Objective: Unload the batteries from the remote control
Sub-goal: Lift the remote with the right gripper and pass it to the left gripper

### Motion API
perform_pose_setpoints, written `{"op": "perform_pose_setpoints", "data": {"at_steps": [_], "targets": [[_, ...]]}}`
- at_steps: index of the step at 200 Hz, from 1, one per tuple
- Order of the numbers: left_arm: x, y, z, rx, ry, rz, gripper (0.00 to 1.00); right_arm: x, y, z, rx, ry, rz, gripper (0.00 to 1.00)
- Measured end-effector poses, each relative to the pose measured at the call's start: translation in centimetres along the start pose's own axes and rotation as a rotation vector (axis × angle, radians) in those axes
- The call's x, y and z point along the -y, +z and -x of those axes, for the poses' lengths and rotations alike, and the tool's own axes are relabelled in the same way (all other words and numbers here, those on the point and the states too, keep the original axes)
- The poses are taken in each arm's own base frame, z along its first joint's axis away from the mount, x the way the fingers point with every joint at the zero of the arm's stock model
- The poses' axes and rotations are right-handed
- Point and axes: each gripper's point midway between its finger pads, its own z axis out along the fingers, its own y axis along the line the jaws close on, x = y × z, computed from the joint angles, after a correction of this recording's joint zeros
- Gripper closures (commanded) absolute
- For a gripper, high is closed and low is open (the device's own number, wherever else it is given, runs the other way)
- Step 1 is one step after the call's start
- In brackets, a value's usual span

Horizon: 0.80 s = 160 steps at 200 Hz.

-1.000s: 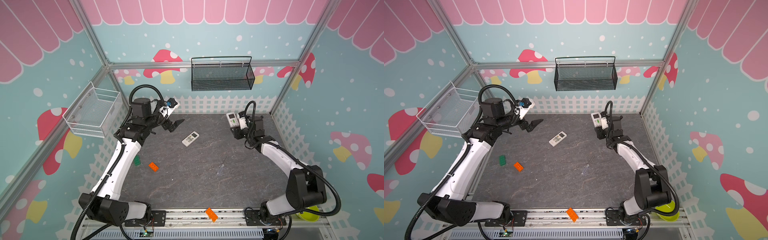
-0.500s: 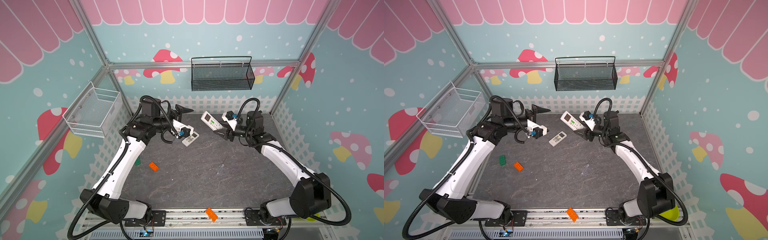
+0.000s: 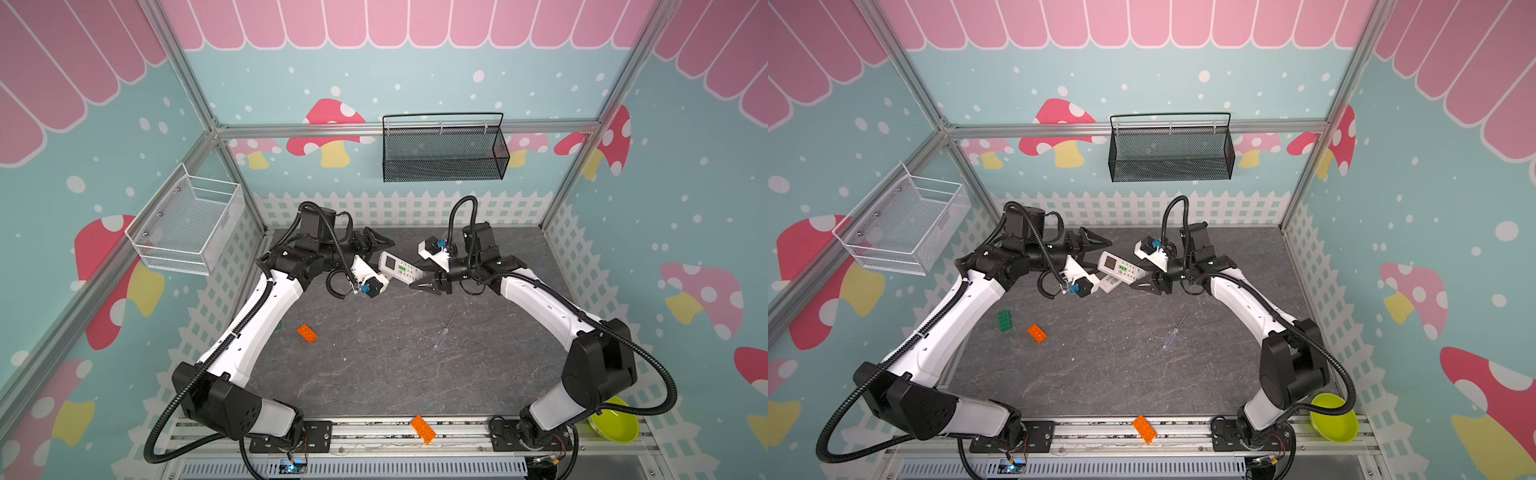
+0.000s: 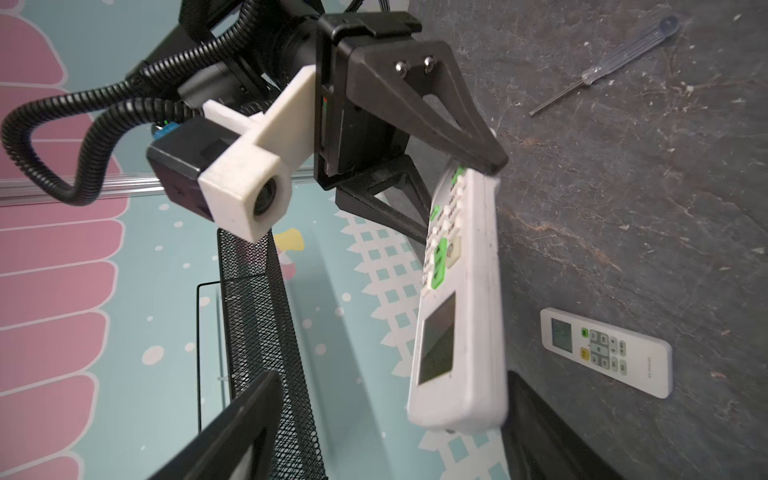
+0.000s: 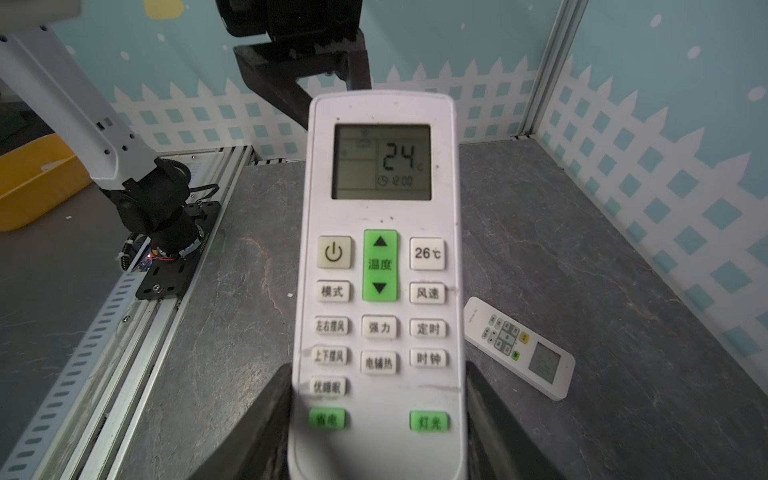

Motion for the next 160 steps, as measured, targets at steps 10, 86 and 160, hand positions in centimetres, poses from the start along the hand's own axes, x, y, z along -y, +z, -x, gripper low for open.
{"op": "perform_pose_setpoints", "data": {"at_steps": [10, 86, 160], "targets": [[0.7, 0.3, 0.0, 0.005, -0.008, -0.014, 0.29, -0.1, 0.3, -0.2, -0.006, 0.002, 0.011, 0.72], [3.1, 1.1, 0.2, 0.018, -0.031, -0.062, 0.60, -0.9, 0.9, -0.4, -0.016, -0.012, 0.041, 0.72], [4.3, 1.6, 0.1, 0.022, -0.012, -0.077, 0.83, -1.2, 0.9, -0.9, -0.030, 0.012, 0.049, 0.72]]}}
